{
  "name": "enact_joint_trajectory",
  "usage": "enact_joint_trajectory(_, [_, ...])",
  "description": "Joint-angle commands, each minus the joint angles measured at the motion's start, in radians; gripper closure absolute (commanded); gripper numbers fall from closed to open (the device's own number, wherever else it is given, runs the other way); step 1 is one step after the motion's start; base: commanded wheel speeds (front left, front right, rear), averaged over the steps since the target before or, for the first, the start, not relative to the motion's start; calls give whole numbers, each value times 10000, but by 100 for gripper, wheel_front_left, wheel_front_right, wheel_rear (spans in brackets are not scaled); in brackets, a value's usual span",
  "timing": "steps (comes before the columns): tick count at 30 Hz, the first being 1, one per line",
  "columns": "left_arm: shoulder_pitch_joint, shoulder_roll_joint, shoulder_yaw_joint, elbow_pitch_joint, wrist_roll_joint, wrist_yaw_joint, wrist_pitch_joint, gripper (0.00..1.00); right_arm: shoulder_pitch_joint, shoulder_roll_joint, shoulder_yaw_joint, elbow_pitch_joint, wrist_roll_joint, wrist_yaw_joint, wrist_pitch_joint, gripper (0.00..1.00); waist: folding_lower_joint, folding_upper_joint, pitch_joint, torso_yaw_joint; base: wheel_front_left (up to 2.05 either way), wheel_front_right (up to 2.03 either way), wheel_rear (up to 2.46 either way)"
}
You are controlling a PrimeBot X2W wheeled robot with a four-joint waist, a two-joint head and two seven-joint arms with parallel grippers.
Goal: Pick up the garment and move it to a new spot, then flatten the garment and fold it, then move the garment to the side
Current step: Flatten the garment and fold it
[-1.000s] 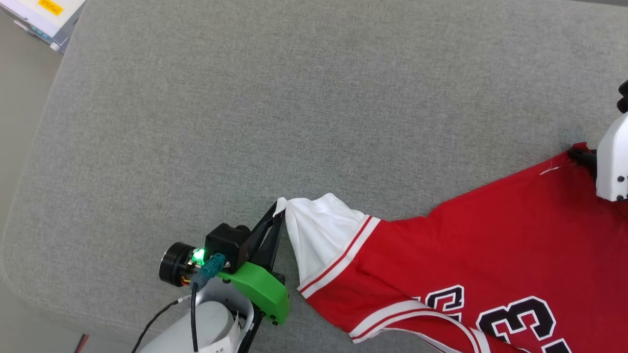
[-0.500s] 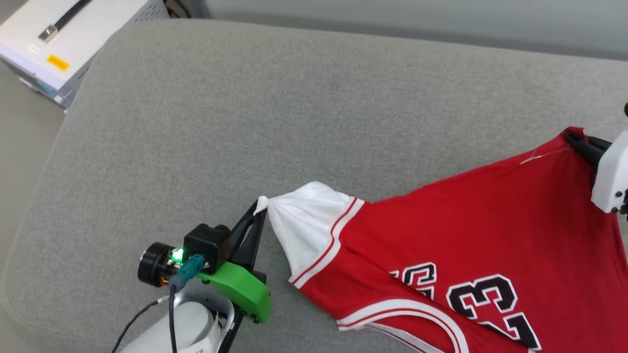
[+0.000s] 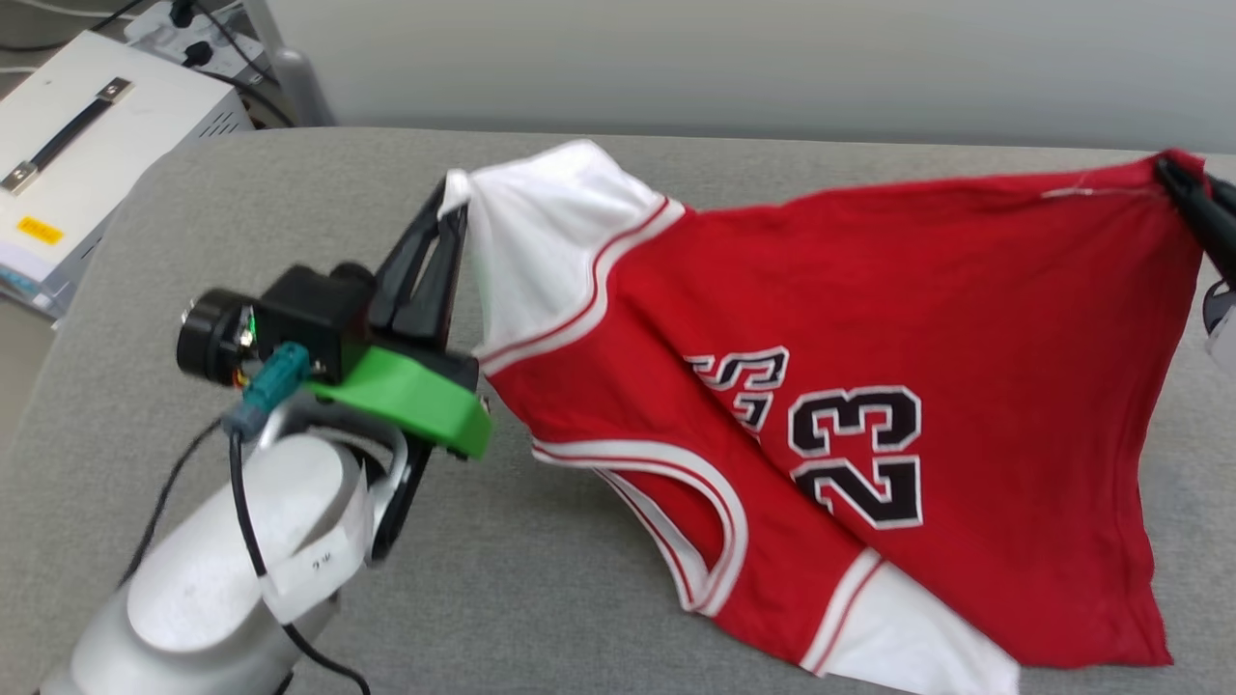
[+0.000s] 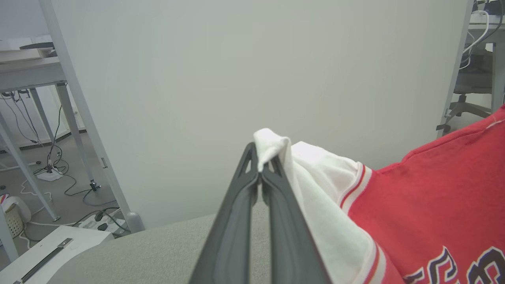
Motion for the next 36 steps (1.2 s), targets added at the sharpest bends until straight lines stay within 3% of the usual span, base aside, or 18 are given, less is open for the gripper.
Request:
enact_joint_trajectory(1, [-414,80,58,-92,212,-33,110,100,113,70,-211,-200,-128,-4,-27,100,0,41,-31,-260,0,0,0])
enact_joint_trajectory(7, [-2212,93,228,-75,534,-383,614,100,-399,375,-1183,-809,-758,-4,377,100,0,41,581,-501,0,0,0])
enact_joint_trajectory(17, [-6844,-784,470,1384,1114,-1438,1188,100,-3443,805,-2079,-771,-1736,-4,1071,100,0,41,2335,-663,0,0,0])
enact_joint_trajectory(26, [-11450,-1697,699,4051,1665,-2355,1212,100,-8089,1562,-1743,1100,-2950,-4,926,100,0,41,3825,-885,0,0,0])
enact_joint_trajectory(36, [-14107,-2128,717,6512,1972,-3033,642,100,-11451,2124,-775,3643,-3472,-4,-53,100,0,41,4617,-968,0,0,0])
